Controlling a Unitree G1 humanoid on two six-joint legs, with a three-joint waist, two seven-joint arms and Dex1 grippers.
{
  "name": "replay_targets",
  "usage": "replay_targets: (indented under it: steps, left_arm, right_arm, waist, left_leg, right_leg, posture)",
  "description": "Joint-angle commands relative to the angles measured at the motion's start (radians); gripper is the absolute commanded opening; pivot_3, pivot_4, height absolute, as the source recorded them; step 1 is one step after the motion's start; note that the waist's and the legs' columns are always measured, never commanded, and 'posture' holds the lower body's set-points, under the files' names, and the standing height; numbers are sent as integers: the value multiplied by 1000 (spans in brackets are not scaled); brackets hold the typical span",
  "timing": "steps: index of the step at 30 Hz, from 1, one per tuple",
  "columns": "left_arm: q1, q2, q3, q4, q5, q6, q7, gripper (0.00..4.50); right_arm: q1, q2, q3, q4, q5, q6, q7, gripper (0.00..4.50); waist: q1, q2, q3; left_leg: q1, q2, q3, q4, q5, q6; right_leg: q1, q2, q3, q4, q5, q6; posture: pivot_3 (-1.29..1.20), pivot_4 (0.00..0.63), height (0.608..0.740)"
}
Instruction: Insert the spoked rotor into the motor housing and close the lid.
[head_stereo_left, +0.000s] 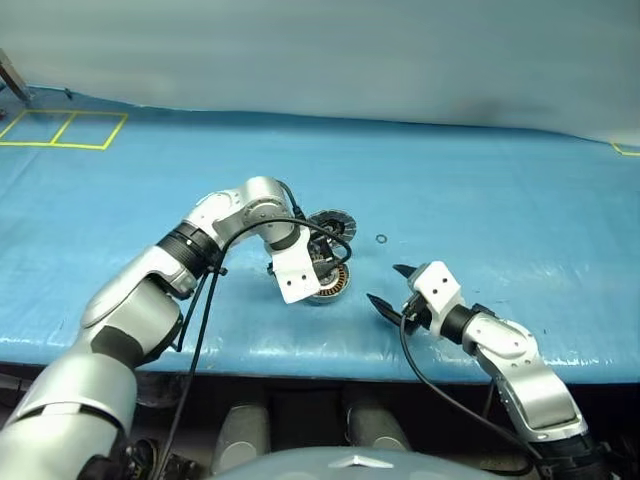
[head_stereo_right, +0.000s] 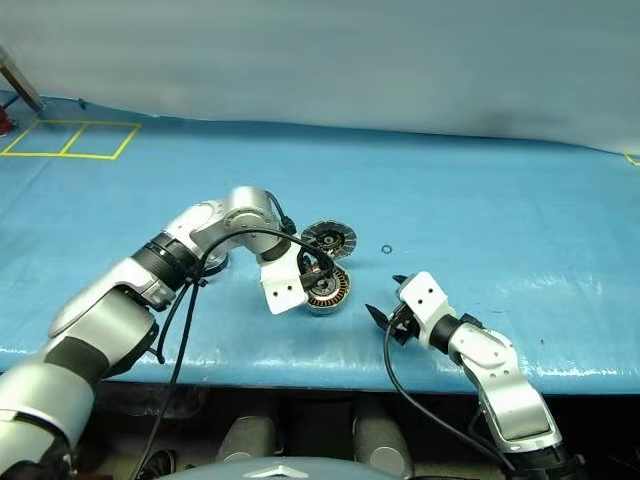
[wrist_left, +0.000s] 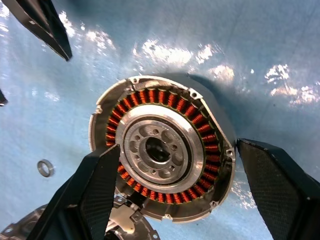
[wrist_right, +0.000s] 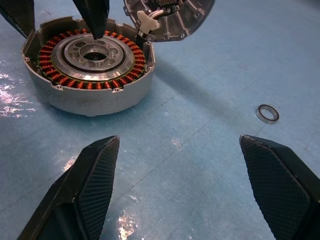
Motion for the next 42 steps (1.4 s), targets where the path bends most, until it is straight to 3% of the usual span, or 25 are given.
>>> replay_targets:
  steps: [1,9,13,20,28,42]
  left_arm:
    - [49,69,58,-130,-139,101,-97,4032]
    - [226,228,143,-389,-370,460,-184,4032]
    - [336,221,214,-470,-450,594,-139,4032]
    - [559,70,371,-481,-536,662,136,4032]
    - [719,-63,489,-410,-625,699,290,4032]
    - [845,-134,559,-388,-603,586,428,4032]
  right_arm:
    - [-13,2,-28,-7,9,-26,-1,4047]
    - [-41,35,-52,46,10,-41,-34,4047]
    - [-70,53,-48,84,1,-39,-52,4047]
    - [-79,55,-24,81,-4,-25,-38,4047]
    - [-121,51,-28,119,-11,-18,-38,4047]
    - [-258,126,-67,317,29,-2,-72,4047]
  waist:
    - [-3,0,0]
    - [-12,0,0]
    - [-15,0,0]
    - [-14,1,0]
    - [-16,1,0]
    - [-18,1,0]
  left_leg:
    - [0,0,0,0,0,0]
    - [1,0,0,1,0,0]
    - [1,1,0,1,0,0]
    - [2,0,-1,1,0,0]
    - [3,0,0,1,0,0]
    - [4,0,0,0,0,0]
  right_leg:
    - [0,0,0,0,0,0]
    - [1,0,0,1,0,0]
    - [1,0,-1,1,0,0]
    - [1,-1,-1,1,0,-1]
    - [2,-1,-1,2,0,-1]
    - [2,-1,-1,1,0,-1]
  posture:
    - [0,150,740]
    - [0,150,740]
    - [0,150,740]
    - [0,150,740]
    - [0,150,740]
    - [0,150,740]
